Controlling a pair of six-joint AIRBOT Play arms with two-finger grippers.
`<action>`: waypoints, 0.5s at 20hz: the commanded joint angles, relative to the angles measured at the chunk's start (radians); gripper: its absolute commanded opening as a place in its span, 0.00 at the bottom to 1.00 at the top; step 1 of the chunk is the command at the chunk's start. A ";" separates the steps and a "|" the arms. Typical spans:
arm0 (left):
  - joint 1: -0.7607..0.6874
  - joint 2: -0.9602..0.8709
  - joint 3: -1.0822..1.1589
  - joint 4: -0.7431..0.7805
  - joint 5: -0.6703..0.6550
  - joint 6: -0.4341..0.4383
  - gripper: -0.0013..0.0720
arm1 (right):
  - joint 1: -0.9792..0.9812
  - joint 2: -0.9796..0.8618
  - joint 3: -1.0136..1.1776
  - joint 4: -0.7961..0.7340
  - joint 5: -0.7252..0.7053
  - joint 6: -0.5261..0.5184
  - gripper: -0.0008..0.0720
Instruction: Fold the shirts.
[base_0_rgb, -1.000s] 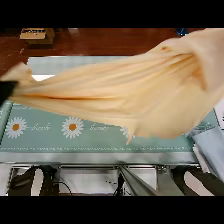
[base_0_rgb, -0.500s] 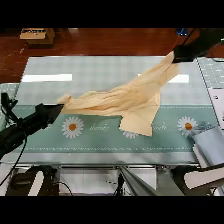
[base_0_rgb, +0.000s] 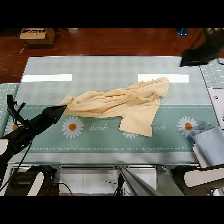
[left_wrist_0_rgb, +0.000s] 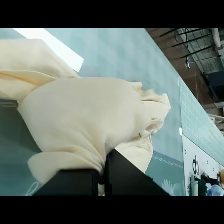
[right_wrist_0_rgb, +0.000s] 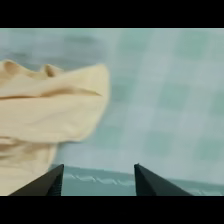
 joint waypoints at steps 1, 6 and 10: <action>-0.004 -0.001 -0.002 -0.001 0.014 0.039 0.05 | -0.177 0.079 -0.125 0.043 0.106 0.028 0.68; -0.004 0.000 -0.002 -0.001 0.014 0.045 0.05 | -0.399 0.249 -0.650 0.521 -0.057 -0.127 0.69; -0.004 0.000 -0.002 -0.001 0.014 0.044 0.05 | -0.410 0.293 -0.992 0.661 -0.243 -0.247 0.69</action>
